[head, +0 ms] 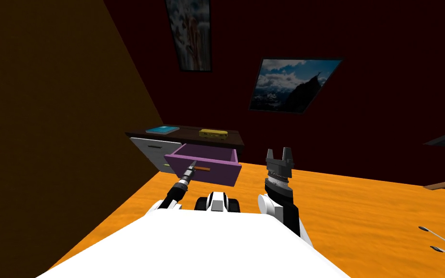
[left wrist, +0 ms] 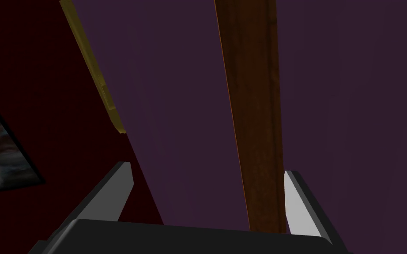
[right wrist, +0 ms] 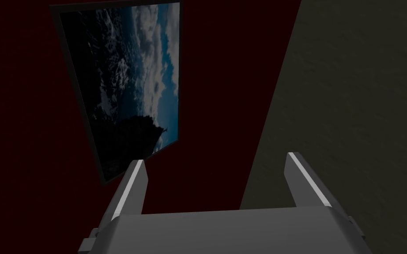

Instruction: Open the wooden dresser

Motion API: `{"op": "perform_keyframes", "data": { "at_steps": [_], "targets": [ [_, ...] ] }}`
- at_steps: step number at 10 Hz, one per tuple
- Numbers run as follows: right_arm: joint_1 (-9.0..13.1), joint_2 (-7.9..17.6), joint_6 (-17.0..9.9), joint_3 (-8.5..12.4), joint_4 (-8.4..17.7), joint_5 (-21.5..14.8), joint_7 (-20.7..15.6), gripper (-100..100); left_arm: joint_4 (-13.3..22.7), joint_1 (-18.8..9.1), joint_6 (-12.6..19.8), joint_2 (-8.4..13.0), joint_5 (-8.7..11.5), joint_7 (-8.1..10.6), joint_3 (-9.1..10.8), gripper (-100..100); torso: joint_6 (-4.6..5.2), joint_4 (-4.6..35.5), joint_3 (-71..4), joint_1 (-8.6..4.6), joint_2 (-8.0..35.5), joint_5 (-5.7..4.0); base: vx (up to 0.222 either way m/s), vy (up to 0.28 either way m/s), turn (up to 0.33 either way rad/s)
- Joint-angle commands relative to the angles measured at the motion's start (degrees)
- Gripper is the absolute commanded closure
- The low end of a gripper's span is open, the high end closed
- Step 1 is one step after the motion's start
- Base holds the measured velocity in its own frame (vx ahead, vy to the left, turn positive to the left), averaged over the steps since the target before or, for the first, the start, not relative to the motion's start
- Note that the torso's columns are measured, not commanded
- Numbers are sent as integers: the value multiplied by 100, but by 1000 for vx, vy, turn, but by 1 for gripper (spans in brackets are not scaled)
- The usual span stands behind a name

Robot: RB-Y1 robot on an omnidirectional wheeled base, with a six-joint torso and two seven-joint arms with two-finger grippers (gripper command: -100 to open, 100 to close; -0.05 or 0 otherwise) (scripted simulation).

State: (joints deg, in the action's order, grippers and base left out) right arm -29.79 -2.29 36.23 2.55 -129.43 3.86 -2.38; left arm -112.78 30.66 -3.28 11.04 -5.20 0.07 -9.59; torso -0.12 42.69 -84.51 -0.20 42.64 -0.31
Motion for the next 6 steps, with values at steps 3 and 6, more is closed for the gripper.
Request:
{"op": "perform_keyframes", "data": {
  "at_steps": [3, 6],
  "targets": [
    [0, 0, 0, 0, 0, 0, 0, 0, -122, 76, 100, 22, 6, 18, -23, 0, 1, -4, 10, -4, 11, 2, 9, 0, -6],
    [0, 0, 0, 0, 0, 0, 0, 0, -82, 95, 114, 23, 11, 26, -32, 0, 10, -30, -8, 1, -25, 14, 0, 0, 0]
  ]
}}
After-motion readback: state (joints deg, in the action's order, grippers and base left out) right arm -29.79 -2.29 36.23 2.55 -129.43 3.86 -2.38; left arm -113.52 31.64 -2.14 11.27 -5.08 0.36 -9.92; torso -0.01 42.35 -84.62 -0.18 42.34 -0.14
